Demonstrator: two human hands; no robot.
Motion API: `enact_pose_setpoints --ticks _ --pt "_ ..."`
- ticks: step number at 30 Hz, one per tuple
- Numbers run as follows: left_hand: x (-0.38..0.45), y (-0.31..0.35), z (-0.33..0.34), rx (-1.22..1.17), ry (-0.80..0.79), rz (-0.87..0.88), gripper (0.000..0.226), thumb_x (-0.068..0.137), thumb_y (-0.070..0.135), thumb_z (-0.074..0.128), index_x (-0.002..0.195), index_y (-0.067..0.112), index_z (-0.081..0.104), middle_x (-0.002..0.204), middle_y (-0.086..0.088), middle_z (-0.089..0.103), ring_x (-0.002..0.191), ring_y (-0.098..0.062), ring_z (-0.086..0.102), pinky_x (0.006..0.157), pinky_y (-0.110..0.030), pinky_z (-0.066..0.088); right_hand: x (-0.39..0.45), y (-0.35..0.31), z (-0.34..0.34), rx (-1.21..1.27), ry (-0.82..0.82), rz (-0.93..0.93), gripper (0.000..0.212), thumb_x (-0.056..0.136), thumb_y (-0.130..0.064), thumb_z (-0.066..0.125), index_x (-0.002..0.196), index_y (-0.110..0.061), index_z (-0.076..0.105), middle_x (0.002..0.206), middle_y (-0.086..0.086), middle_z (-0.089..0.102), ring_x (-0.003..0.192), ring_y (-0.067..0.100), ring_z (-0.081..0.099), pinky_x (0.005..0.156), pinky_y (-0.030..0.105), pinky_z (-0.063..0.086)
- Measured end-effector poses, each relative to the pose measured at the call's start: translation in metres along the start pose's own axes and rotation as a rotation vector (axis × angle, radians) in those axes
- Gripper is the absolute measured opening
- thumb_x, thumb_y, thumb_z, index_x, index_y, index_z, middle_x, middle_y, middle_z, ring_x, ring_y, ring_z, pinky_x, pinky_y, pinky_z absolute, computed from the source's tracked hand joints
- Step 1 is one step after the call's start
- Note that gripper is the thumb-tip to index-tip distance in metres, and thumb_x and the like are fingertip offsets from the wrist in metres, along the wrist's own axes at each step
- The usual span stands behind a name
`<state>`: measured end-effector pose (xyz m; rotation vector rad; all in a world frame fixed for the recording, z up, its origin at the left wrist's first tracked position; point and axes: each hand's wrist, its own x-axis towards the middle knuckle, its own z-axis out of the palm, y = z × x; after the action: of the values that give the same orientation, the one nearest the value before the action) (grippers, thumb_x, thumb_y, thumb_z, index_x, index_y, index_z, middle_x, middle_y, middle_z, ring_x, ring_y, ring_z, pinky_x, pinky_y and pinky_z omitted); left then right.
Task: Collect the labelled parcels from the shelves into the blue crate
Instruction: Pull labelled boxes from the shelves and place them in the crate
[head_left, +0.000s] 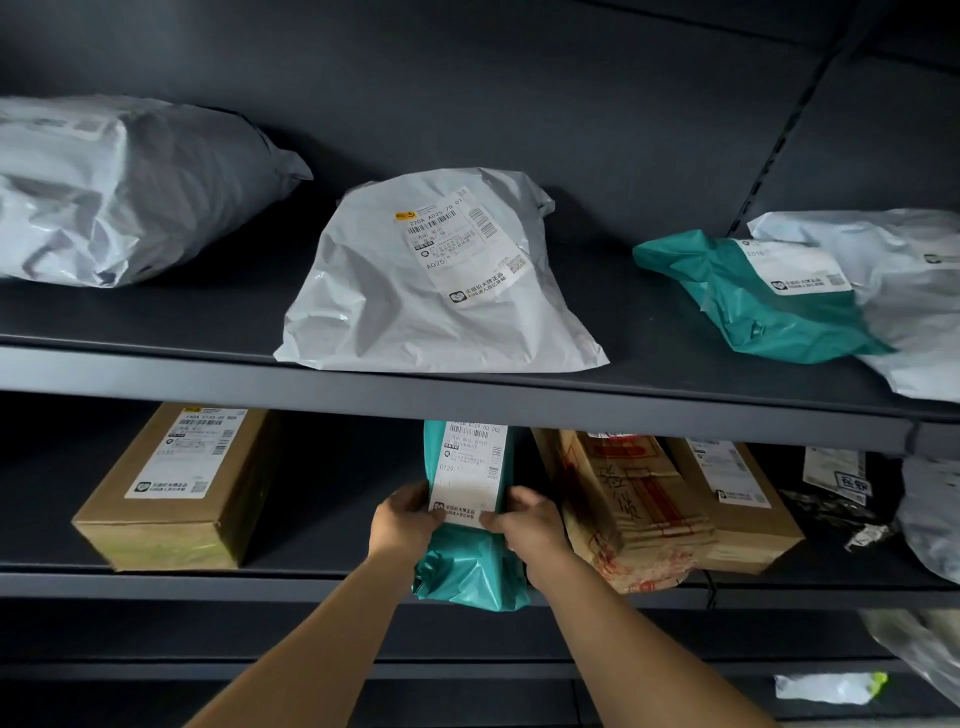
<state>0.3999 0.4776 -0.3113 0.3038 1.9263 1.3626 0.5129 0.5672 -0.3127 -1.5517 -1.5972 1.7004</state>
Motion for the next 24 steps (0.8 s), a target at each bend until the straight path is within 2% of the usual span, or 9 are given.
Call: enact_pose_setpoints --ticks 9,12,16,19,21,22,24 --pt "-0.011 0.004 -0.004 -0.022 0.003 -0.009 0.039 0.086 -0.002 0.062 0.122 0.010 0.061 0.106 -0.008 0.069 0.087 -0.023 0.064 0.083 -0.035 0.055 -0.010 -0.008 -0.003 -0.056 0.013 0.010 0.068 0.075 -0.004 0.076 0.137 -0.013 0.049 0.127 0.007 0.063 0.107 0.023 0.065 0.094 0.039 0.054" --pt "-0.012 0.005 -0.005 0.007 -0.002 -0.012 0.037 0.086 0.000 0.062 0.122 0.010 0.062 0.106 -0.009 0.070 0.086 -0.028 0.065 0.077 -0.032 0.052 -0.010 -0.008 0.000 -0.062 0.014 0.004 0.058 0.077 -0.007 0.074 0.131 -0.015 0.054 0.118 0.005 0.067 0.101 0.022 0.066 0.091 0.038 0.055" --pt "-0.010 0.007 -0.005 0.052 0.003 -0.013 0.038 0.084 -0.002 0.060 0.120 0.009 0.064 0.107 -0.010 0.070 0.085 -0.024 0.064 0.081 -0.034 0.054 -0.011 -0.010 0.003 -0.133 0.007 0.019 0.043 0.085 -0.008 0.064 0.125 -0.016 0.053 0.114 0.005 0.065 0.097 0.020 0.064 0.081 0.030 0.054" --pt "-0.012 0.009 -0.005 0.178 -0.028 0.013 0.033 0.084 -0.002 0.056 0.113 0.009 0.067 0.096 -0.008 0.068 0.083 -0.022 0.060 0.070 -0.026 0.048 -0.011 -0.009 0.007 -0.177 -0.028 0.037 0.043 0.086 -0.005 0.055 0.128 -0.017 0.052 0.111 0.002 0.062 0.098 0.019 0.062 0.084 0.031 0.055" --pt "-0.012 0.008 -0.006 0.235 -0.046 0.014 0.030 0.085 0.001 0.056 0.110 0.011 0.067 0.091 -0.003 0.064 0.080 -0.018 0.058 0.060 -0.020 0.044 -0.012 -0.008 0.009 -0.194 -0.047 0.045 0.045 0.088 -0.006 0.051 0.131 -0.018 0.052 0.117 0.004 0.062 0.103 0.021 0.062 0.089 0.033 0.054" --pt "-0.012 0.007 -0.006 0.253 -0.047 0.015 0.027 0.085 0.003 0.055 0.108 0.013 0.066 0.092 -0.002 0.063 0.080 -0.017 0.058 0.060 -0.019 0.043 -0.012 -0.008 0.009 -0.200 -0.052 0.048 0.045 0.089 -0.006 0.050 0.132 -0.017 0.052 0.121 0.006 0.062 0.105 0.022 0.062 0.090 0.033 0.053" --pt "-0.012 0.006 -0.007 0.273 -0.023 0.009 0.020 0.086 0.006 0.055 0.101 0.017 0.062 0.097 -0.006 0.065 0.084 -0.021 0.058 0.068 -0.026 0.046 -0.014 -0.009 0.008 -0.201 -0.064 0.050 0.043 0.090 -0.007 0.049 0.132 -0.017 0.052 0.123 0.006 0.061 0.103 0.021 0.061 0.087 0.031 0.053"
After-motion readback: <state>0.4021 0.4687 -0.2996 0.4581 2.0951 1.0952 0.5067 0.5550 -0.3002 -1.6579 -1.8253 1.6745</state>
